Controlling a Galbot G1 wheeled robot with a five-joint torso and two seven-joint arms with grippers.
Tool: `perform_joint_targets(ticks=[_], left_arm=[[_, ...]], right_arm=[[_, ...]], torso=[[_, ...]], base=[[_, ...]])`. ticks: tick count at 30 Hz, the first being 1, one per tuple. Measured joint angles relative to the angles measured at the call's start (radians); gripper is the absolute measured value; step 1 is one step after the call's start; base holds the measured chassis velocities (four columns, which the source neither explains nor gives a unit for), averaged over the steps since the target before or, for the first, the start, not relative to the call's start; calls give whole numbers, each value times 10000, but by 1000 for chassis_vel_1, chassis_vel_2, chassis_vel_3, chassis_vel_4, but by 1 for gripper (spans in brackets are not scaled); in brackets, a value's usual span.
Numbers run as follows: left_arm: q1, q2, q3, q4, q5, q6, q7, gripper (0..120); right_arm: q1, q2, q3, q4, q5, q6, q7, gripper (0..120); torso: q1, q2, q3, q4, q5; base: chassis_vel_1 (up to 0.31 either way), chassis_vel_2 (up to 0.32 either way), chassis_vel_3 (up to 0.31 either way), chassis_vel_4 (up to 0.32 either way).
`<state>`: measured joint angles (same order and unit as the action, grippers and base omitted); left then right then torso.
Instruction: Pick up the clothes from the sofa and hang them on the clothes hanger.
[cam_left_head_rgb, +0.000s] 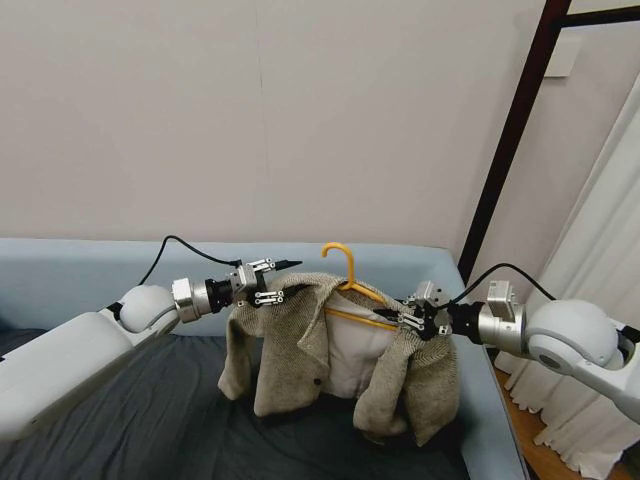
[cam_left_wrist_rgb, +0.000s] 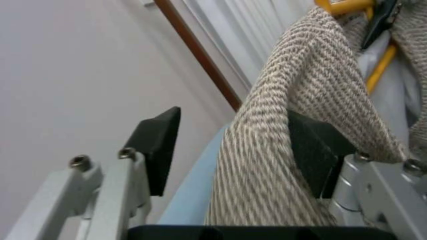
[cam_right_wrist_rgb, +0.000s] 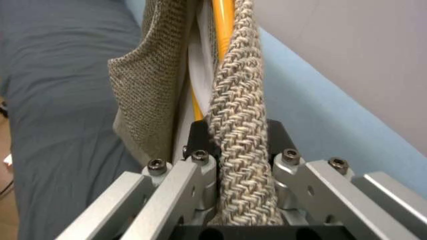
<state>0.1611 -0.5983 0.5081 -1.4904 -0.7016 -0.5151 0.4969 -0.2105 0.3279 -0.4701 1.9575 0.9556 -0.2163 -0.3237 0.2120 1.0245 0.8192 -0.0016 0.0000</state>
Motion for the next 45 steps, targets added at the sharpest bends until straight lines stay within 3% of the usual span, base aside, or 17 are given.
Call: perform_joint_targets(ticks=[4, 6, 8, 10, 11, 14, 18, 23, 26, 33, 38, 42, 45], left_arm=[[696, 130, -747, -360, 83, 10, -566, 86], [846, 145, -881, -444, 87, 19, -671, 88], [1738, 209, -1642, -894, 65, 90, -1206, 97], [2872, 250, -2596, -1485, 16, 216, -1634, 100], [2872, 250, -2596, -1485, 16, 216, -1634, 100], [4500, 190, -3604, -2450, 117, 417, -2320, 100], [5542, -140, -3941, -2942, 438, 534, -2985, 100], [6105, -636, -3730, -3052, 678, 782, -3617, 100], [6033, -1034, -3170, -2908, 718, 953, -3984, 100], [5201, -2113, -1517, -2212, 916, 1412, -5001, 100], [4805, -2589, -1025, -1836, 1057, 1752, -5516, 100], [4739, -2904, -995, -1640, 1126, 1839, -5820, 95], [4789, -3093, -1076, -1589, 1129, 1835, -6036, 82]], right_arm=[[-755, -175, 713, 230, 164, -243, 625, 10], [-810, -188, 758, 281, 231, -319, 827, 10], [-916, -199, 885, 461, 604, -699, 1656, 10], [-976, -172, 1056, 679, 1145, -1205, 2581, 10], [-976, -172, 1056, 679, 1145, -1205, 2581, 10], [-1065, -94, 1345, 984, 1783, -1680, 3603, 10], [-1135, -83, 1545, 1294, 2263, -1926, 4251, 10], [-1150, -92, 1778, 1704, 2838, -2188, 4873, 10], [-1160, -151, 1922, 1995, 3212, -2283, 5122, 10], [-1303, -238, 2151, 2528, 3936, -2413, 5655, 10], [-1386, -293, 2170, 2797, 4072, -2440, 5768, 10], [-1458, -293, 2174, 2897, 4083, -2457, 5858, 10], [-1512, -265, 2174, 2885, 4058, -2494, 5919, 10]], torso=[[0, -1, 0, -2, 1], [0, 0, 0, -2, 2], [0, -1, 1, 0, 2], [0, 0, 0, 2, -1], [0, 0, 0, 2, -1], [-1, 0, -1, 6, 1], [-1, 0, -1, 3, -3], [0, 0, 0, 1, 2], [-1, 0, 0, 2, -2], [0, 0, 1, -1, 1], [0, 0, 1, 0, 2], [0, 0, 1, 1, 1], [-1, 0, 1, 0, 1]], base=[[0, 0, 0, 0], [0, 0, 0, 0], [0, 0, 0, 0], [0, 0, 0, 0], [0, 0, 0, 0], [0, 0, 0, 0], [0, 0, 0, 0], [0, 0, 0, 0], [0, 0, 0, 0], [0, 0, 0, 0], [0, 0, 0, 0], [0, 0, 0, 0], [0, 0, 0, 0]])
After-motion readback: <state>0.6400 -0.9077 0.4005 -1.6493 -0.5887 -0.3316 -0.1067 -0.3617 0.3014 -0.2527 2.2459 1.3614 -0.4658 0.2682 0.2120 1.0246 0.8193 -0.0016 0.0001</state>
